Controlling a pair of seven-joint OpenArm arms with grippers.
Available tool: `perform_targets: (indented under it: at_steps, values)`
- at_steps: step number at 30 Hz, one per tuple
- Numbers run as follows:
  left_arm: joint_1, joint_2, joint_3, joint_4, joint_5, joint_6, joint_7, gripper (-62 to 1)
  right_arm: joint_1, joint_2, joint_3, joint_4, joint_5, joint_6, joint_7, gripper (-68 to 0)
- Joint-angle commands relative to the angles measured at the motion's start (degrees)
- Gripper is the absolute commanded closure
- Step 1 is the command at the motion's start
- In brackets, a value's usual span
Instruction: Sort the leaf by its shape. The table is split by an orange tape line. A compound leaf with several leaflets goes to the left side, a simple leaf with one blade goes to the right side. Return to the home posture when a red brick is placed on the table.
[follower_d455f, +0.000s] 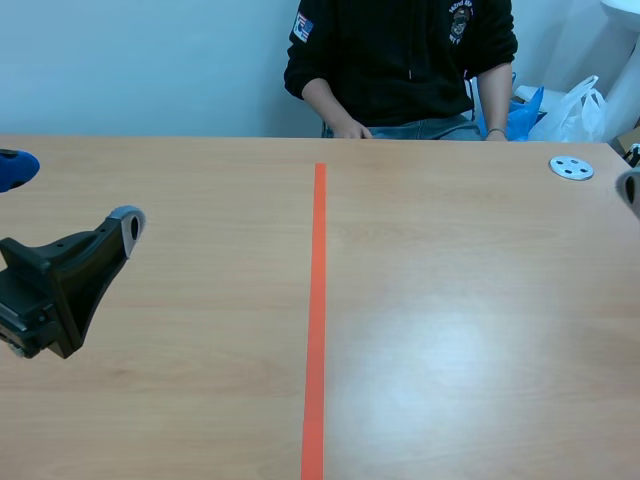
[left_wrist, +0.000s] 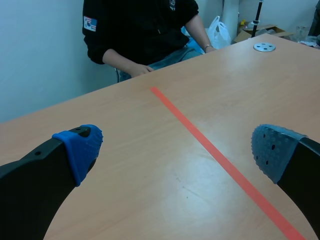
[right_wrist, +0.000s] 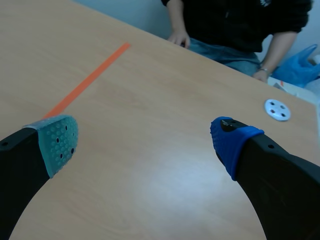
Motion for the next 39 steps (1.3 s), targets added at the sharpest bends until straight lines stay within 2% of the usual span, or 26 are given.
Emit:
perform_targets:
  at_steps: [1, 11, 19, 39]
  values:
    - [0.13, -0.17, -0.48, 0.5, -0.42, -0.11, -1.05, -62.3, 0.74, 0.48, -0.42, 1.57, -0.7, -0.02, 1.77, -54.3]
    - [0.13, -0.17, -0.48, 0.5, -0.42, -0.11, -1.05, -62.3, 2.32, 0.48, -6.14, 1.66, -3.32, -0.04, 2.14, -54.3]
    - [0.13, -0.17, -0.48, 0.5, -0.42, -0.11, -1.05, -62.3, 2.62, 0.48, -6.23, 1.66, -4.11, -0.26, 3.85, -54.3]
    - [0.13, -0.17, -0.48, 0.5, -0.42, -0.13, -1.05, -62.3, 2.6, 0.48, -6.23, 1.66, -4.09, -0.24, 3.82, -54.3]
